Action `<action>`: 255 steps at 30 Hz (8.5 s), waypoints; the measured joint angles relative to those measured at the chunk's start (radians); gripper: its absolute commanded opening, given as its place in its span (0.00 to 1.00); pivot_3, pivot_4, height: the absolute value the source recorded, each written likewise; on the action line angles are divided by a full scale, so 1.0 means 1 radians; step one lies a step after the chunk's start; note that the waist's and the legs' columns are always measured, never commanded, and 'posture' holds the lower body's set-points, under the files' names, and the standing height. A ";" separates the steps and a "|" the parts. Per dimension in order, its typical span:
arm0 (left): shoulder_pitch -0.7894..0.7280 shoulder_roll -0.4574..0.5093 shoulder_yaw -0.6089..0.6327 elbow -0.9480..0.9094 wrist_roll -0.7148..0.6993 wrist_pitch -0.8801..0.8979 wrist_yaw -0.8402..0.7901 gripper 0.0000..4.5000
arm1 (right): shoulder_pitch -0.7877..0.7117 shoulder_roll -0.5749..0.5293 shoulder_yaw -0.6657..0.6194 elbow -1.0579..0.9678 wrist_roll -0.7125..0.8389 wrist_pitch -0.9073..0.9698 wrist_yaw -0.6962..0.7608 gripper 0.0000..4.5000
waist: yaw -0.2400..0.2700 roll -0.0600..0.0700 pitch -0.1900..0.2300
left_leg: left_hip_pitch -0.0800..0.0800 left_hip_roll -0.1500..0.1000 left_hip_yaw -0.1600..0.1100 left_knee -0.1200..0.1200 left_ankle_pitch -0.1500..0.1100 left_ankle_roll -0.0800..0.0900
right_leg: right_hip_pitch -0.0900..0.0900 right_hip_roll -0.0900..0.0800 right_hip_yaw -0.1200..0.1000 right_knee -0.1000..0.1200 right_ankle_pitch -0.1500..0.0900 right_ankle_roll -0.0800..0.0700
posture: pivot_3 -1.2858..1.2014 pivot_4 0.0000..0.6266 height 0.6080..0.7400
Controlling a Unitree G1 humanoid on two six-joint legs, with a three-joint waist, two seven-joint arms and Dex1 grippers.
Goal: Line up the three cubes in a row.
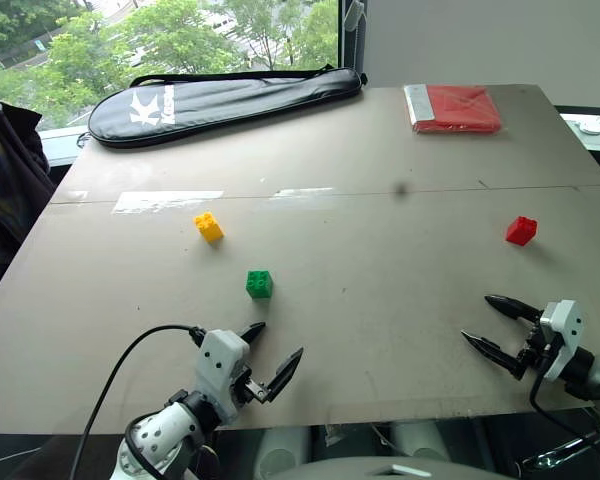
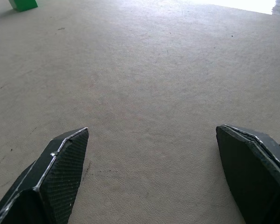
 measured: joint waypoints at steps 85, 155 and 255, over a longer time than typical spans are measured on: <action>-0.746 0.212 -0.204 -0.040 -0.122 0.411 -0.215 1.00 | -0.103 0.295 0.125 -0.514 -0.132 0.624 -0.887 0.29 | -0.008 0.001 0.000 | -0.001 -0.003 -0.001 0.010 0.001 -0.001 | -0.005 0.003 0.003 0.017 0.002 0.002 | 0.52 0.24 0.70; -0.609 0.267 -0.073 -0.019 -0.157 0.424 -0.256 1.00 | -0.030 0.364 0.371 -0.726 -0.281 0.472 -0.815 0.99 | -0.008 -0.001 0.000 | -0.004 -0.001 -0.001 0.010 0.001 -0.001 | -0.009 0.003 0.004 0.017 0.003 0.003 | 0.52 0.24 0.70; -1.430 -0.225 -0.247 1.582 0.276 -0.598 -0.733 0.99 | 0.111 -0.032 -0.093 -0.352 0.234 0.068 0.155 1.00 | 0.020 -0.009 0.005 | 0.000 -0.005 -0.002 0.014 0.001 -0.001 | 0.003 0.003 -0.003 0.016 0.004 0.003 | 0.52 0.24 0.70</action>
